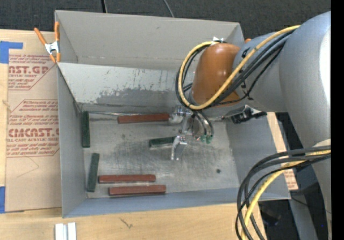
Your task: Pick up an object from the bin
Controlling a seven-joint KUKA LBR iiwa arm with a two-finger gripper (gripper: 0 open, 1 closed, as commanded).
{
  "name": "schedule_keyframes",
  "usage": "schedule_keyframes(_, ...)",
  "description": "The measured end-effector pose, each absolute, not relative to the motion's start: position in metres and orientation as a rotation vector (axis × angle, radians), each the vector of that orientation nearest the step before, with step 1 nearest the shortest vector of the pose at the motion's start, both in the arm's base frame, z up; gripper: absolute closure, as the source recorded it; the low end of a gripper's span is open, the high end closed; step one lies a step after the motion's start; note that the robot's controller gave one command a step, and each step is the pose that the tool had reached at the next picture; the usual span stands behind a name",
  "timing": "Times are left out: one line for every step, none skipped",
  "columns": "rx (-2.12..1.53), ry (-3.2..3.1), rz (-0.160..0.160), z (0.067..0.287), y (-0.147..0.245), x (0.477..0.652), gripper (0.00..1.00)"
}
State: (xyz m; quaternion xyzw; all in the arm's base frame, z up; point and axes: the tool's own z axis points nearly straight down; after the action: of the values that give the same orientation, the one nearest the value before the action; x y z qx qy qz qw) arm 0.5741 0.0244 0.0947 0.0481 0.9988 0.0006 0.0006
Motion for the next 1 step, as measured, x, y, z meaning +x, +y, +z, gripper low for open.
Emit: schedule_keyframes(-0.115,3.138,0.000,0.0834,0.0137,0.5747,0.00)
